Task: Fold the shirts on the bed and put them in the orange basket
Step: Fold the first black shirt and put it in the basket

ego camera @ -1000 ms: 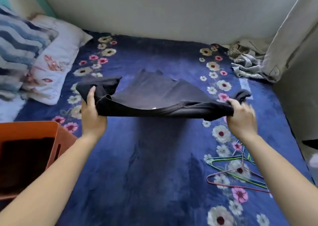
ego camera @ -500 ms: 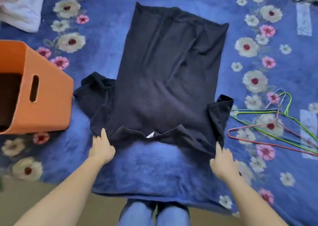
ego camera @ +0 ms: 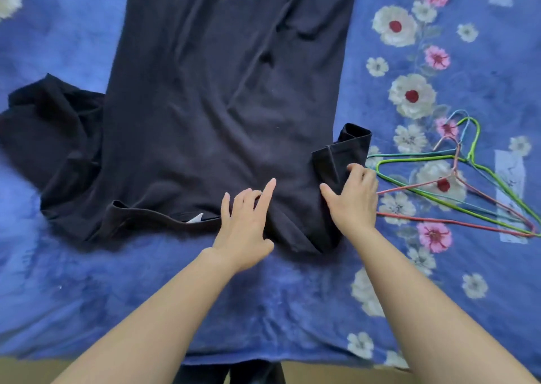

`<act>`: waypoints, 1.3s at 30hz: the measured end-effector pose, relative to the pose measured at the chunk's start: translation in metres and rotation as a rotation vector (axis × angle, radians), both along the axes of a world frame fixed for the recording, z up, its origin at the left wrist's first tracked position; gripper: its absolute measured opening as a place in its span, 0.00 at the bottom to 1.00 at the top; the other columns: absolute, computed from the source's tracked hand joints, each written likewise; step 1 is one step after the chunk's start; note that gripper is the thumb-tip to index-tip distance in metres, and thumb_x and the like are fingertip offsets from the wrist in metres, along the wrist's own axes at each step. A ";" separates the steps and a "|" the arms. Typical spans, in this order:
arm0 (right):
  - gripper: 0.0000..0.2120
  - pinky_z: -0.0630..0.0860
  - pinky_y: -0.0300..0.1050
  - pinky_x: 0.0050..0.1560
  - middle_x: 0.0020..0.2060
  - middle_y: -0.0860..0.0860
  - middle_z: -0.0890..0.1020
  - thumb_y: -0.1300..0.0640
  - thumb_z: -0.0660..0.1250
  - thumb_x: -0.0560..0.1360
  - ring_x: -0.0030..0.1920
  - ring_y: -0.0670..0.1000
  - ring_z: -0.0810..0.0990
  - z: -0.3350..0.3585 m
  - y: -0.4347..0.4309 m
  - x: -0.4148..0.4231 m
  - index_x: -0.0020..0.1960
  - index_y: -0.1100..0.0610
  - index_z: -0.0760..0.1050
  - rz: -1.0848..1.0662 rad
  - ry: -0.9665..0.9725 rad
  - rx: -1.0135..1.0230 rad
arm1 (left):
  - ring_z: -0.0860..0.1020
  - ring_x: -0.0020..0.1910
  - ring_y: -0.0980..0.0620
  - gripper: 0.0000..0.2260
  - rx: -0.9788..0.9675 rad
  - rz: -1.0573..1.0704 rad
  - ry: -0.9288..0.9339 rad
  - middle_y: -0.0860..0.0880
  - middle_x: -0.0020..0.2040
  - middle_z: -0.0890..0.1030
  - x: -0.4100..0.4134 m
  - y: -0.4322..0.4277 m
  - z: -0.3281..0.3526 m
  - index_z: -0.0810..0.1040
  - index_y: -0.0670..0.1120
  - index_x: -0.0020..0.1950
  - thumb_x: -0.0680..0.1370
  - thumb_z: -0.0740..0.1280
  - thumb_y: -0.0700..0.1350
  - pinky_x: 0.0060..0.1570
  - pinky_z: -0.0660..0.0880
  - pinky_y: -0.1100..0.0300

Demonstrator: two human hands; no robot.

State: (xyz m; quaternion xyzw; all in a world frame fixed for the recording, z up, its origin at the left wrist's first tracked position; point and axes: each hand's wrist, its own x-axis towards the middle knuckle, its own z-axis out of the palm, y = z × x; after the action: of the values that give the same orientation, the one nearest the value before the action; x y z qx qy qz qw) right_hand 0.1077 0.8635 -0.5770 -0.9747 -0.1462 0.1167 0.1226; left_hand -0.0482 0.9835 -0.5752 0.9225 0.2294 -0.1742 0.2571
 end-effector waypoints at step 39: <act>0.29 0.72 0.49 0.62 0.54 0.48 0.75 0.43 0.71 0.71 0.57 0.52 0.75 -0.014 -0.029 -0.150 0.64 0.61 0.71 -1.226 0.514 0.694 | 0.61 0.71 0.42 0.31 -0.042 1.791 -0.111 0.41 0.72 0.61 -0.116 0.057 0.000 0.58 0.42 0.74 0.76 0.67 0.52 0.66 0.60 0.51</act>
State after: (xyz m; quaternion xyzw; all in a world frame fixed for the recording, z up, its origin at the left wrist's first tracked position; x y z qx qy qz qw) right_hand -0.0428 0.8349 -0.5907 -0.7288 0.4280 0.1986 0.4962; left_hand -0.1646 1.0410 -0.5748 0.4002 0.8469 0.1322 0.3242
